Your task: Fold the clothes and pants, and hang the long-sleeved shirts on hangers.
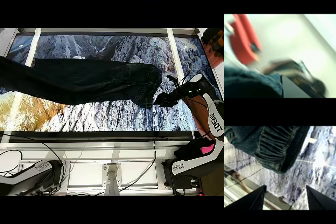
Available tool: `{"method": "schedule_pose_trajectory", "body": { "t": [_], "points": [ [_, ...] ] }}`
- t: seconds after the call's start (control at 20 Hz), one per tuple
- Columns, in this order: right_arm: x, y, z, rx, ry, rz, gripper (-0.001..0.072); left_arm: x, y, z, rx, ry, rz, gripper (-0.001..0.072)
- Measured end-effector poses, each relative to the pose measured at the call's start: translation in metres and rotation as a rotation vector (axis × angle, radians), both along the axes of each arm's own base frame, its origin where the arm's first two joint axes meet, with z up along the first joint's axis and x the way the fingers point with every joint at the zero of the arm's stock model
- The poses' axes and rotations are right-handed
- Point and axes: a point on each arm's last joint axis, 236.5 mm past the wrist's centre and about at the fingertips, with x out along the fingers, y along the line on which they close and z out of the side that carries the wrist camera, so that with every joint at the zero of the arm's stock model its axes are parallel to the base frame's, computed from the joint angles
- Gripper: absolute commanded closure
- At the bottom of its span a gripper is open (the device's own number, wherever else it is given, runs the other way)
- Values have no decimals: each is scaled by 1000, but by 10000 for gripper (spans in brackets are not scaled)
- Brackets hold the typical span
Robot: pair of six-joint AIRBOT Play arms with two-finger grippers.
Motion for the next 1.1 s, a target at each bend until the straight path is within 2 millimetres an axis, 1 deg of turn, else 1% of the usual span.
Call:
{"method": "schedule_pose_trajectory", "body": {
  "t": [0.05, 0.15, 0.25, 0.4, 0.5, 0.55, 0.6, 0.65, 0.7, 0.75, 0.8, 0.9, 1.0, 1.1],
  "points": [
    [0, 0, 0, 0, -1, 0, 161, 8, 13, -11, 22, 59, 77, 690],
    [2, -1, -1, -4, -7, -3, 161, 21, 44, -40, 62, 183, 224, 690],
    [6, -2, -2, -12, -23, -12, 161, 27, 78, -77, 89, 320, 359, 690],
    [14, -5, -4, -27, -52, -30, 161, 27, 126, -139, 56, 510, 523, 688],
    [17, -6, -5, -31, -63, -38, 161, 25, 149, -179, 17, 605, 593, 688],
    [19, -6, -5, -33, -68, -42, 161, 24, 157, -199, -2, 649, 615, 672],
    [20, -6, -5, -34, -71, -44, 161, 23, 164, -217, -11, 685, 632, 613],
    [20, -6, -5, -35, -74, -46, 161, 22, 169, -235, -18, 720, 643, 447],
    [21, -6, -5, -35, -75, -47, 161, 21, 173, -249, -14, 746, 654, 324],
    [21, -6, -5, -35, -75, -47, 161, 19, 176, -261, 12, 766, 654, 322],
    [21, -6, -5, -34, -76, -48, 161, 19, 176, -271, 54, 777, 644, 322],
    [21, -6, -5, -33, -76, -50, 161, 19, 176, -278, 151, 776, 622, 322],
    [21, -5, -5, -29, -73, -53, 161, 17, 182, -273, 250, 754, 619, 323],
    [21, -4, -4, -23, -70, -55, 161, 14, 187, -258, 331, 718, 624, 323]
  ]
}}
